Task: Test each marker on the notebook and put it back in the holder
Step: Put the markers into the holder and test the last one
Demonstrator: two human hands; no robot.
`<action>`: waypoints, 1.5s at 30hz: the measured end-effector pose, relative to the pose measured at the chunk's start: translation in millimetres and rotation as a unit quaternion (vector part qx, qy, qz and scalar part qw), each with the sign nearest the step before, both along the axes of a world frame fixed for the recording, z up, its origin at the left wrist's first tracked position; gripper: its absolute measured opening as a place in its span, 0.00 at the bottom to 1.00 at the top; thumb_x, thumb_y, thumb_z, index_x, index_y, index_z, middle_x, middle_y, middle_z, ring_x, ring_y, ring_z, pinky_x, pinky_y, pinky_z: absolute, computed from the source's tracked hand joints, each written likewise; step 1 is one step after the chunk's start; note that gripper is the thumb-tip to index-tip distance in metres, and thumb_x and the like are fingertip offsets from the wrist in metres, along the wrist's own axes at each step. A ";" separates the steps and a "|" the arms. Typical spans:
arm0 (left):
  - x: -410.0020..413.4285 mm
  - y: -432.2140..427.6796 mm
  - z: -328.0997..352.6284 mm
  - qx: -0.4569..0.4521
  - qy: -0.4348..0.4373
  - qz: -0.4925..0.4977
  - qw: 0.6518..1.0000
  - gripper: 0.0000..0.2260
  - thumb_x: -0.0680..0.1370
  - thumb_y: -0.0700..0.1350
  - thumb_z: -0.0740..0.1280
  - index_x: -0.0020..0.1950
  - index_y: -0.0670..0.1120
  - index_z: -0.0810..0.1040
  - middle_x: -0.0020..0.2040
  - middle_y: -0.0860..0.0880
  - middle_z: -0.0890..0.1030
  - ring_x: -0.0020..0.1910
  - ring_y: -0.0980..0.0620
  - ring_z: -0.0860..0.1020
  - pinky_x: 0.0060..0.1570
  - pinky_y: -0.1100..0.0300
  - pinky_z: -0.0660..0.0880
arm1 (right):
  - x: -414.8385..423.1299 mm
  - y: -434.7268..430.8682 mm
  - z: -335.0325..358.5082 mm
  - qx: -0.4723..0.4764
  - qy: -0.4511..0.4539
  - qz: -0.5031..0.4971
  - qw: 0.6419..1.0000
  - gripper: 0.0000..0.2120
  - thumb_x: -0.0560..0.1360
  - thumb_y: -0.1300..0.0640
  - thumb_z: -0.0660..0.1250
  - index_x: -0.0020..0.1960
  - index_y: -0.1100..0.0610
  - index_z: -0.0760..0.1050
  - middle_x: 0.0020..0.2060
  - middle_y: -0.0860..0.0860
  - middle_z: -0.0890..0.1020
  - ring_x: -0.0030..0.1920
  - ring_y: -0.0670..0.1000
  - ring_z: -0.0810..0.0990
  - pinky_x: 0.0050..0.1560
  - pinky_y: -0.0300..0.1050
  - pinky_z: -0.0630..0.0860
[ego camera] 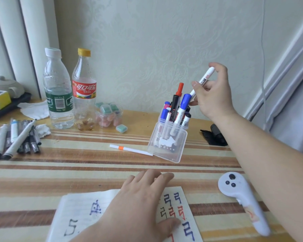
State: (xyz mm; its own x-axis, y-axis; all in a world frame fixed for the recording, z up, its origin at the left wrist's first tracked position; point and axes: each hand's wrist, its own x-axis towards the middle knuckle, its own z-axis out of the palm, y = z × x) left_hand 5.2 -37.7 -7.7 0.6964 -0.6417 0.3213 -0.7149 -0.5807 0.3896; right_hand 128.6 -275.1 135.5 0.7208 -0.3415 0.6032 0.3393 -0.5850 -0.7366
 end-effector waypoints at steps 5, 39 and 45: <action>-1.0 0.5 1.1 -0.020 0.003 0.013 1.000 0.37 0.74 0.72 0.60 0.76 0.66 0.45 0.70 0.69 0.55 0.71 0.65 0.56 0.66 0.66 0.52 | -4.8 5.2 -5.4 -0.048 -0.030 -0.042 0.998 0.32 0.79 0.58 0.69 0.78 0.48 0.58 0.35 0.53 0.83 0.37 0.55 0.84 0.46 0.58 0.83; 79.6 -98.8 95.1 -0.321 0.114 0.133 0.931 0.46 0.65 0.55 0.83 0.77 0.57 0.60 0.53 0.59 0.77 0.51 0.61 0.80 0.52 0.70 0.75 | -90.7 8.6 18.4 0.009 0.004 0.036 0.999 0.07 0.81 0.52 0.67 0.46 0.53 0.75 0.35 0.50 0.85 0.34 0.52 0.85 0.39 0.56 0.84; 23.8 -37.8 117.2 -0.369 0.198 -0.098 0.903 0.37 0.67 0.32 0.81 0.70 0.47 0.68 0.56 0.49 0.84 0.53 0.49 0.85 0.56 0.53 0.80 | -153.9 25.7 43.7 0.041 -0.049 0.158 0.985 0.08 0.81 0.57 0.69 0.48 0.62 0.76 0.36 0.57 0.86 0.29 0.57 0.82 0.33 0.52 0.81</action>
